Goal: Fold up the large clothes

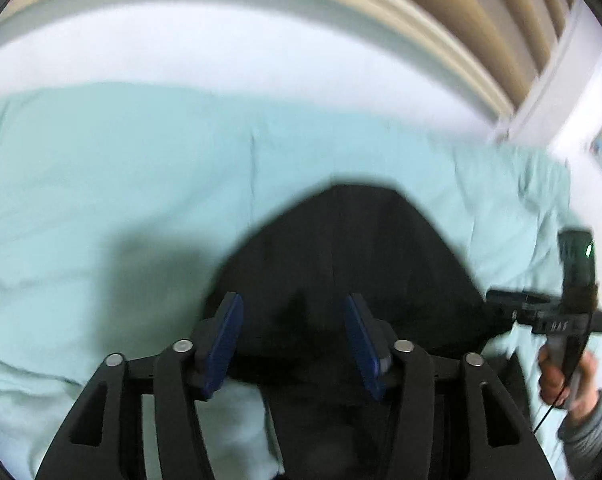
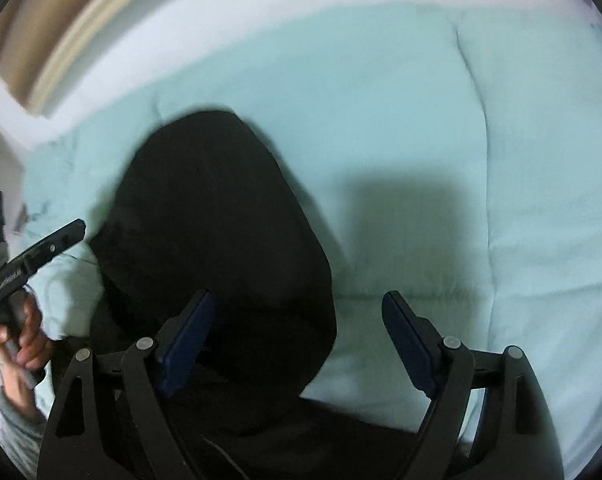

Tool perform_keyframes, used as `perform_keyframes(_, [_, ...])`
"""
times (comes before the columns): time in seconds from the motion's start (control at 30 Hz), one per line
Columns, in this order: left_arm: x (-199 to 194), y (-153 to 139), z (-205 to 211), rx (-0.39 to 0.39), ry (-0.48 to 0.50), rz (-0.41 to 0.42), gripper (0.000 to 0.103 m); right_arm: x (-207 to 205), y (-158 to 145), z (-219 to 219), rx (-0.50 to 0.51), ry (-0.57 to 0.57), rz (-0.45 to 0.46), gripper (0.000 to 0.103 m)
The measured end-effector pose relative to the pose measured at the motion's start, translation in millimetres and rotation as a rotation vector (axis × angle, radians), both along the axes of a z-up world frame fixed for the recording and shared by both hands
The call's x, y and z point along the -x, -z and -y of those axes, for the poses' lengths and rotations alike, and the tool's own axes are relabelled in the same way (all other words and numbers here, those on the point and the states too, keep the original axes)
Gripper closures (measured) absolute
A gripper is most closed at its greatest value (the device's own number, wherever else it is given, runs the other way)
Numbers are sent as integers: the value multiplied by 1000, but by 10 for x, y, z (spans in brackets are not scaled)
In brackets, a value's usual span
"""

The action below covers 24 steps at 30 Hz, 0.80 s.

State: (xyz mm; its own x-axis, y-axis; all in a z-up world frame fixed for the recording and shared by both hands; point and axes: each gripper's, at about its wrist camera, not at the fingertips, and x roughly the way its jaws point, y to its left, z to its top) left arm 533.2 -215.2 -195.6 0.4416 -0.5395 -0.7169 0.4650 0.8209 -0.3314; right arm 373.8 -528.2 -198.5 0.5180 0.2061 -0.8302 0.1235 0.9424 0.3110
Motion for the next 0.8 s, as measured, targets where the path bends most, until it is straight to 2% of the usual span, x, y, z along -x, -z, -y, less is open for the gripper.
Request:
perform_keyframes(0.07, [-153, -18, -68, 10, -32, -3, 31, -52, -36, 40, 4, -11, 11, 15])
perform_keyframes(0.13, [-379, 94, -66, -2, -30, -57, 31, -125, 1, 37, 14, -13, 3, 15])
perform_keyframes(0.23, [-609, 378, -37, -1, -4, -157, 31, -305, 162, 56, -69, -41, -32, 15])
perform_keyframes(0.37, [-776, 719, 28, 162, 81, -328, 31, -482, 384, 18, -176, -82, -82, 18])
perform_keyframes(0.43, [-784, 793, 51, 178, 94, -347, 31, -514, 502, 1, -228, -130, -101, 23])
perform_keyframes(0.47, [-788, 818, 68, 173, 96, -346, 31, -545, 530, -39, -240, -148, -104, 30])
perform_keyframes(0.5, [-760, 819, 97, 158, 98, -329, 38, -565, 524, -85, -222, -155, -99, 35])
perform_keyframes(0.53, [-718, 799, 126, 136, 104, -304, 60, -557, 489, -113, -196, -162, -88, 39])
perform_keyframes(0.6, [-592, 719, 159, 94, 116, -253, 78, -522, 255, -170, -146, -177, -59, 61])
perform_keyframes(0.63, [-497, 632, 148, 87, 127, -215, 85, -506, 194, -225, -120, -187, -41, 66])
perform_keyframes(0.8, [8, 12, -2, 112, 194, -63, 90, -82, -308, -447, 30, -242, 68, 79])
